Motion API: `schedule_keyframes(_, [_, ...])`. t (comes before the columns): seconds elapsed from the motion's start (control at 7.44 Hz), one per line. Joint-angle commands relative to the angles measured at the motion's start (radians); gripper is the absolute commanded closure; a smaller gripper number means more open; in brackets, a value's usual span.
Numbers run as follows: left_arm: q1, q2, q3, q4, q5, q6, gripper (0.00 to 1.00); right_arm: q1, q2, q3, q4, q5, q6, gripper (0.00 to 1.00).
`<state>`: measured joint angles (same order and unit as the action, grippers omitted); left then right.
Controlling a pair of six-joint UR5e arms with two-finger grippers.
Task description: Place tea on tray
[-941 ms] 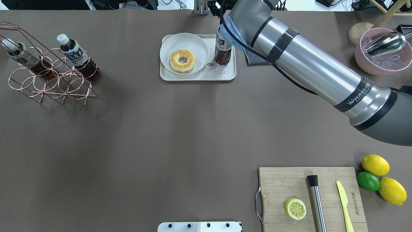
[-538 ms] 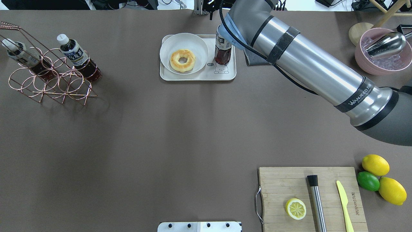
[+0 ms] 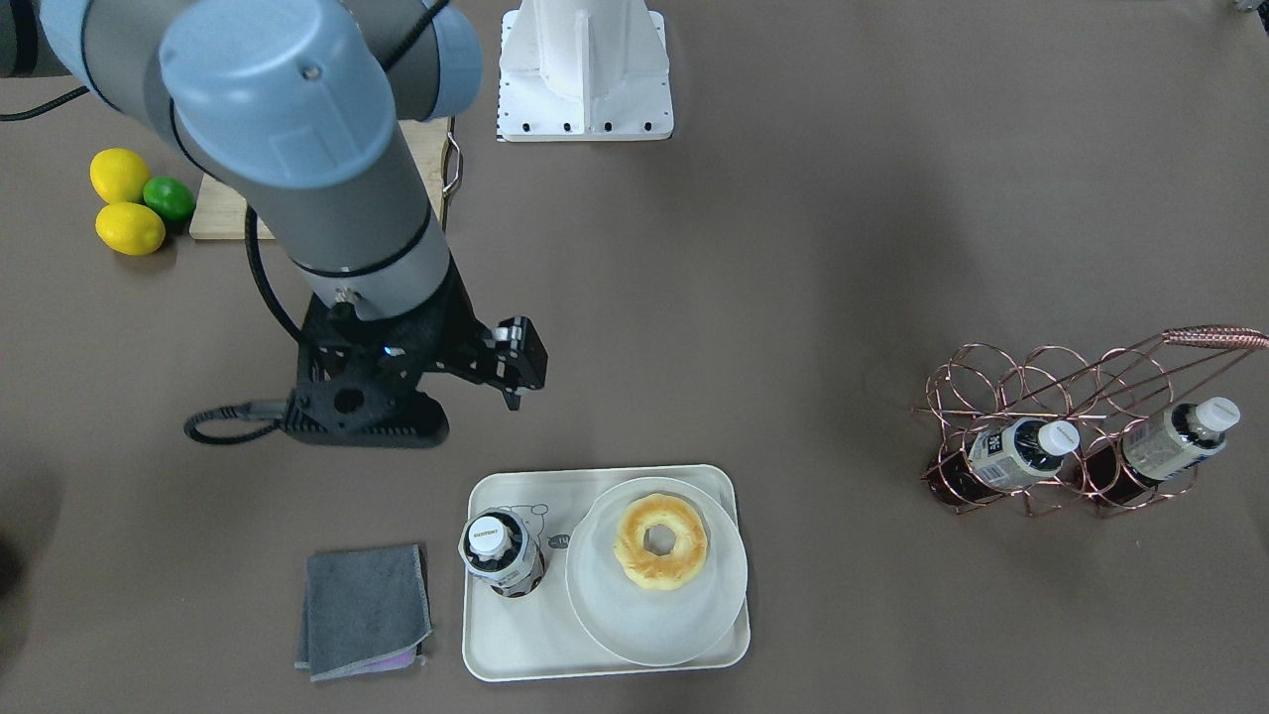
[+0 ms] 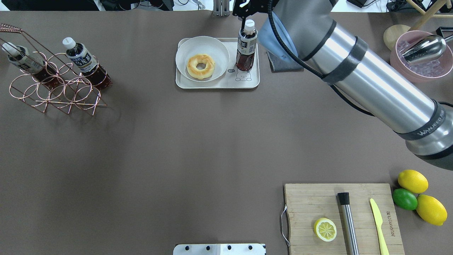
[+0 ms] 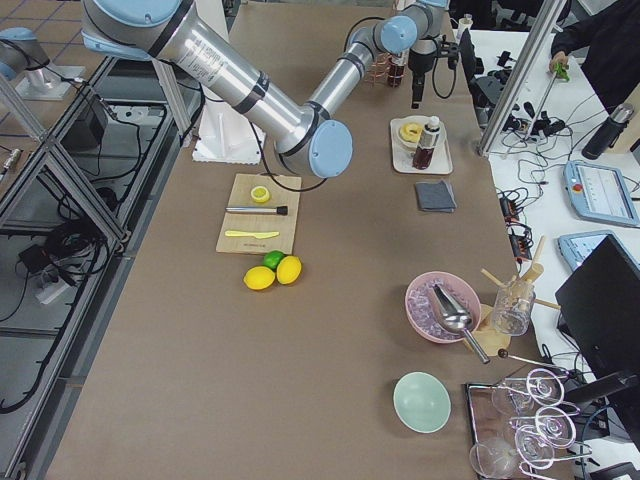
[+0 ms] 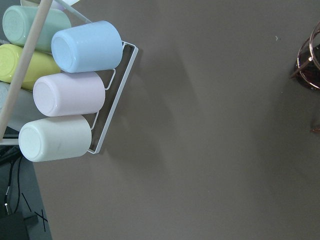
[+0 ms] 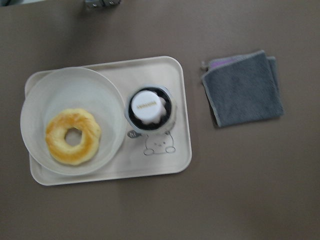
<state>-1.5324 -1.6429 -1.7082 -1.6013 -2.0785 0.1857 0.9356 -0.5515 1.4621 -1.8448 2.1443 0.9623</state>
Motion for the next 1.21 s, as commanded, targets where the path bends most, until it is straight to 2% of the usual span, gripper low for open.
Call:
schedule_keyframes(0.0, [0.0, -0.003, 0.001, 0.0, 0.0, 0.001, 0.02, -0.053, -0.108, 0.287, -0.349, -0.135, -0.007, 0.0])
schedule_keyframes(0.13, [0.0, -0.003, -0.002, 0.0, 0.0, 0.001, 0.02, -0.061, -0.211, 0.36, -0.37, -0.238, -0.11, 0.0])
schedule_keyframes(0.27, [0.0, -0.003, -0.001, 0.0, 0.0, 0.001, 0.02, 0.004, -0.372, 0.418, -0.331, -0.245, -0.314, 0.0])
schedule_keyframes(0.54, [0.0, 0.0, -0.004, 0.001, -0.002, 0.001, 0.02, 0.217, -0.624, 0.396, -0.149, -0.146, -0.667, 0.0])
schedule_keyframes(0.81, [0.0, 0.011, 0.002, 0.009, -0.012, 0.0, 0.02, 0.409, -0.764, 0.286, -0.033, 0.012, -0.979, 0.0])
schedule_keyframes(0.94, [-0.005, 0.015, 0.022, 0.012, -0.111, 0.0, 0.02, 0.477, -0.783, 0.215, -0.031, 0.058, -1.11, 0.0])
schedule_keyframes(1.08, [-0.011, 0.062, 0.045, 0.004, -0.226, 0.0, 0.02, 0.521, -0.803, 0.164, -0.031, 0.096, -1.167, 0.0])
